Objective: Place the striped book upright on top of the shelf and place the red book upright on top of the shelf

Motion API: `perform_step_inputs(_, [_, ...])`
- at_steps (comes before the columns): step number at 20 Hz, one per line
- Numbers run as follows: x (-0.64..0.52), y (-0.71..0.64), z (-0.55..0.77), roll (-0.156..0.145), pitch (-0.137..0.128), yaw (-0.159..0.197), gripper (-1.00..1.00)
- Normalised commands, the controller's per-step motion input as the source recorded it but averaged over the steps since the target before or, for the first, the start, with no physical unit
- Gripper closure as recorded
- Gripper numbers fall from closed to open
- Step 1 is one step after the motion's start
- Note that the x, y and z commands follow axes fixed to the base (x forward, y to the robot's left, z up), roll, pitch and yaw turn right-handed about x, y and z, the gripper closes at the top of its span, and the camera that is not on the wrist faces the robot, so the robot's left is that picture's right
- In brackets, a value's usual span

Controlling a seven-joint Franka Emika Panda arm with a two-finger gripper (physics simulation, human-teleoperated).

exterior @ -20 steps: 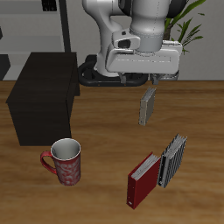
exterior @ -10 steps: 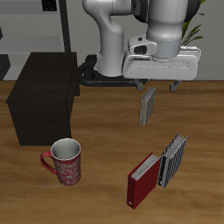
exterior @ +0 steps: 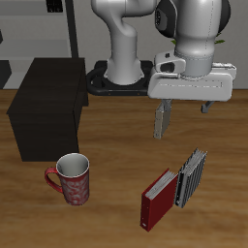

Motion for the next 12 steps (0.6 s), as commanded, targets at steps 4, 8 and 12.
perform_step_inputs(4, [0.13,0.15,-0.24,0.02,-0.04,-0.022,-1.0])
perform_step_inputs(8, [0.11,0.06,-0.21,0.016,-0.013,-0.063,-1.0])
perform_step_inputs(12, [0.1,0.08,-0.24,0.013,0.012,-0.044,-1.0])
